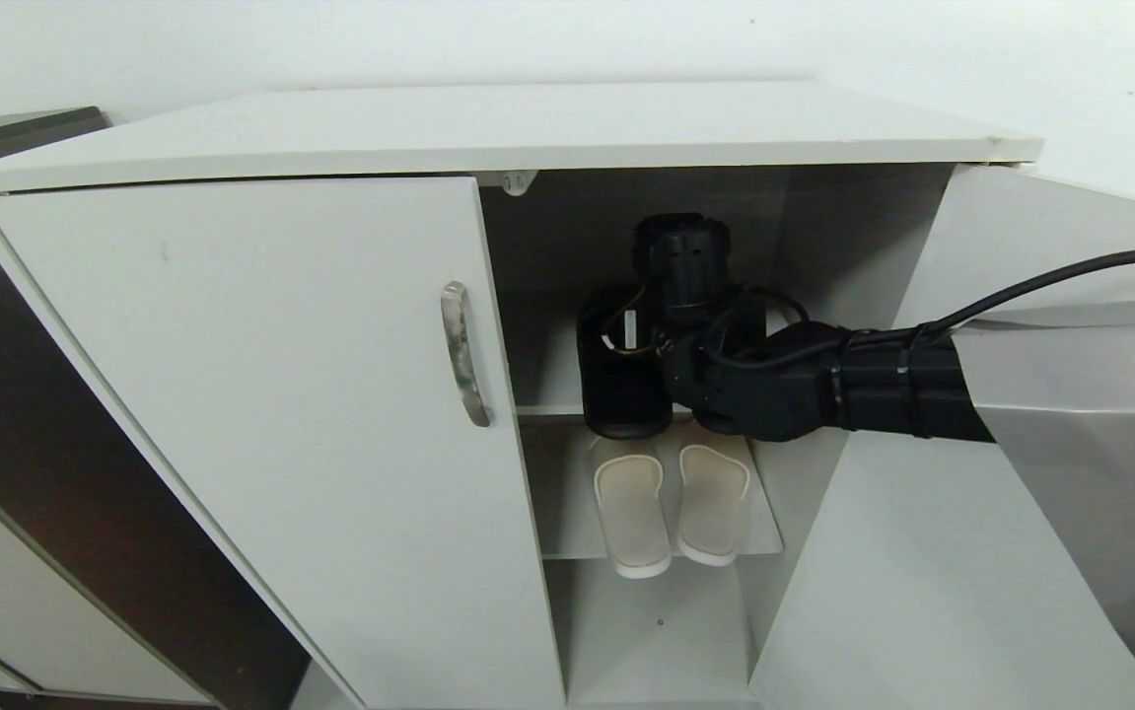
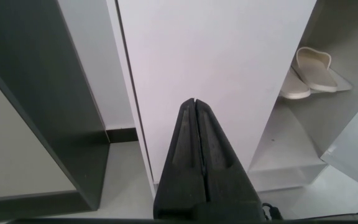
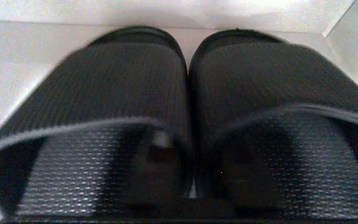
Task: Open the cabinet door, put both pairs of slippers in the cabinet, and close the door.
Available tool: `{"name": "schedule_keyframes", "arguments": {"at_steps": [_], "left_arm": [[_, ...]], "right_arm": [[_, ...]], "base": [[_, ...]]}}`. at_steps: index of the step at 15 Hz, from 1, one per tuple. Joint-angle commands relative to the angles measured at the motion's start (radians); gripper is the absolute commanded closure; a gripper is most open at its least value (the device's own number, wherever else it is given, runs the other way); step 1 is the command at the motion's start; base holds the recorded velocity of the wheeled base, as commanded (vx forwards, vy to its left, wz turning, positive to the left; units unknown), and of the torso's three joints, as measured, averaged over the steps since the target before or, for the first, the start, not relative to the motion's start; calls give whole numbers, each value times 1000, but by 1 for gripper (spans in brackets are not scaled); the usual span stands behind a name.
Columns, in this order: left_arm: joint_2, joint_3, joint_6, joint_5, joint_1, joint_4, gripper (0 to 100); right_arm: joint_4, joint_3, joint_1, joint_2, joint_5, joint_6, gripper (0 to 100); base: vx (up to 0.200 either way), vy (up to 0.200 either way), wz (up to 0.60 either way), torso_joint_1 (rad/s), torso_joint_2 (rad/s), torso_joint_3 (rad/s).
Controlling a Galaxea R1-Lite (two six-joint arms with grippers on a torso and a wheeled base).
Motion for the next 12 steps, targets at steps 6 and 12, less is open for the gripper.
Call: {"name": "schedule_keyframes", "arguments": {"at_steps": [6,12], "left_arm": [[1,0,0,1,0,0,100],[1,0,0,1,0,0,100]], "right_arm": [[-40,180,34,-120,-5,4,0],[-194,442,65,-281,-10,3,0]], "base": [[0,0,0,0,0,0],[0,0,0,0,0,0]]}}
